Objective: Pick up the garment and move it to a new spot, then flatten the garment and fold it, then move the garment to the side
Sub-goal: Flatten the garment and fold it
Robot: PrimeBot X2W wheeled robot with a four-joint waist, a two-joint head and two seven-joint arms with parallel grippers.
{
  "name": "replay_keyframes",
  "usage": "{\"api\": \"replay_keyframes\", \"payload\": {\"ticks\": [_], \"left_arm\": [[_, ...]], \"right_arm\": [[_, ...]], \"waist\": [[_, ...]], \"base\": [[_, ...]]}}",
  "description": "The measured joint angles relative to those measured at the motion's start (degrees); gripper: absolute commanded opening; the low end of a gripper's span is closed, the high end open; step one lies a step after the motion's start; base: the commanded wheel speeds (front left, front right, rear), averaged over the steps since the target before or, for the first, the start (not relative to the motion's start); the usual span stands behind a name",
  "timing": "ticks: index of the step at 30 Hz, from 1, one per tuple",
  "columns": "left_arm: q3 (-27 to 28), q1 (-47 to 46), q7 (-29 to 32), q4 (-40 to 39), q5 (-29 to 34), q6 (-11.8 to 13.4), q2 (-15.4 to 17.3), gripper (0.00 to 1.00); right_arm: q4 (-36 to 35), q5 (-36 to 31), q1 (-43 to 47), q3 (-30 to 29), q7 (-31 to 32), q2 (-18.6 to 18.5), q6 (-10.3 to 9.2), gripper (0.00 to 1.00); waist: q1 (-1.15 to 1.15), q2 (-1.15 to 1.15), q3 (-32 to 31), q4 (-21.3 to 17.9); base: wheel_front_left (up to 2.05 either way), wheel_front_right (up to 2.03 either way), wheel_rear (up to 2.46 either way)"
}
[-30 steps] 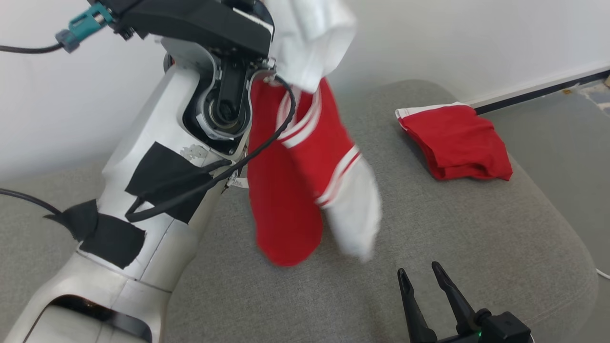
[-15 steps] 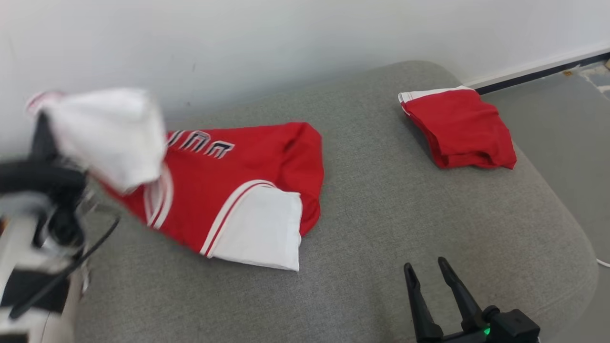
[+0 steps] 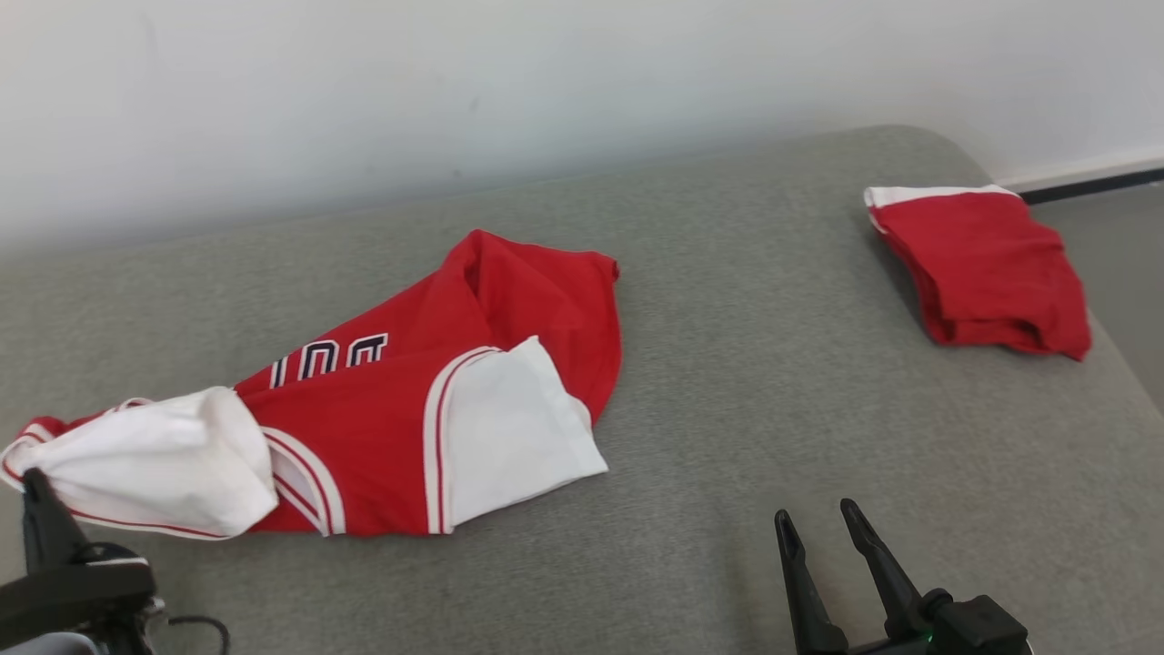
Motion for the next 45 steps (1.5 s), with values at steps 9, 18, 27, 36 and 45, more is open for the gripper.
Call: {"api": "replay_keyframes", "payload": {"ticks": [9, 18, 27, 36, 45], "left_arm": [[-4.9, 8.7, 0.0, -19.9, 19.3, -0.5, -2.9, 1.00], [-15.3, 17.6, 0.0, -32.0, 35.1, -0.5, -3.4, 1.00], [-23.4, 22.6, 0.0, -36.4, 40.0, -0.1, -3.6, 1.00], [-28.7, 23.5, 0.0, -37.5, 39.9, 1.4, -3.6, 1.00], [-30.8, 22.9, 0.0, -37.5, 39.8, 1.9, -3.6, 1.00]], "right_arm": [[2.3, 0.3, -0.9, 1.9, 0.0, -0.5, 0.00, 1.00], [10.4, 6.1, -6.4, 6.3, 0.0, -1.0, 0.00, 1.00], [24.4, 12.3, -14.2, 9.4, 0.0, -1.7, 0.00, 1.00], [35.2, 7.2, -20.2, -0.2, 0.0, -2.2, 0.00, 1.00], [44.0, 6.8, -25.3, -0.2, 0.0, -1.3, 0.00, 0.00]], "waist": [[0.00, 0.00, -0.8, 5.6], [0.00, -0.01, -2.5, 11.1], [0.00, -0.01, -3.2, 17.6], [-0.01, 0.00, -2.5, 24.3], [0.00, 0.00, -0.4, 28.0]], "base": [[0.00, 0.00, 0.00], [0.00, 0.00, 0.00], [0.00, 0.00, 0.00], [0.00, 0.00, 0.00], [0.00, 0.00, 0.00]]}}
